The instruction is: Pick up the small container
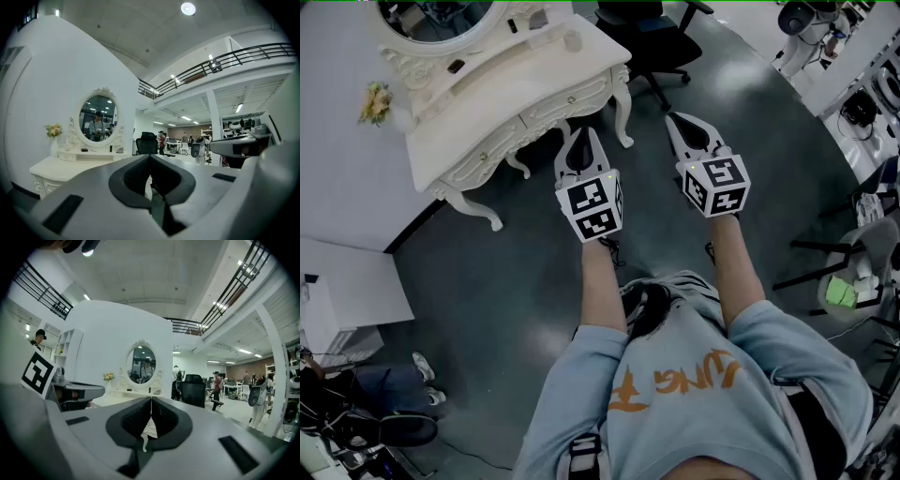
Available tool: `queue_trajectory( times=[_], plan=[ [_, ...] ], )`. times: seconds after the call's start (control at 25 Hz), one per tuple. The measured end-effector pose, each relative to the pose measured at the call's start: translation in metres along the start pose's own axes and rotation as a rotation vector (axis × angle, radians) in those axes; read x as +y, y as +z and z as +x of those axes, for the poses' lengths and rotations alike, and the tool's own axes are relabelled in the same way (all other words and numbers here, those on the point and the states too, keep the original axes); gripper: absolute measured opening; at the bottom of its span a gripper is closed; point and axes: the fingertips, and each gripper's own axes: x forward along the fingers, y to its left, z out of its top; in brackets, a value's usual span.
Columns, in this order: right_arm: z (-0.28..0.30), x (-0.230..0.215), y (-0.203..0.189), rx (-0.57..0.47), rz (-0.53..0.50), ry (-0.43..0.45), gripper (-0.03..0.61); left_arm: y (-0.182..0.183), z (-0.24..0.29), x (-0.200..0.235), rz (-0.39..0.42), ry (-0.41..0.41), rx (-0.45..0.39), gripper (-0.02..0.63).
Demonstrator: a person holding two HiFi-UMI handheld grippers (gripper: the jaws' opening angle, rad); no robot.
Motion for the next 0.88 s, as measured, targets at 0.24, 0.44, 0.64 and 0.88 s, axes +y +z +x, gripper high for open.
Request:
queue_trajectory(
  times=[0.24,0.44,0.64,0.88],
  plan=[
    [0.017,0.005,0.002,0.004,-0.031,-0.018,0.029,0.001,0.009,0.021,-0.016,0.013,0.001,0.021],
    [0.031,0.004,-0.001,0.02,-0.032,-0.036,0.029,0.001,0.017,0.038,-0.035,0.019,-0.003,0.021],
    [0.048,0.003,0.002,0.019,-0.025,-0.029,0.029,0.005,0.024,0.058,-0.051,0.04,-0.014,0.021],
    [0.078,0.002,0.01,0.017,-0.026,0.003,0.029,0.006,0.035,0.087,-0.077,0.088,-0.02,0.021]
  ],
)
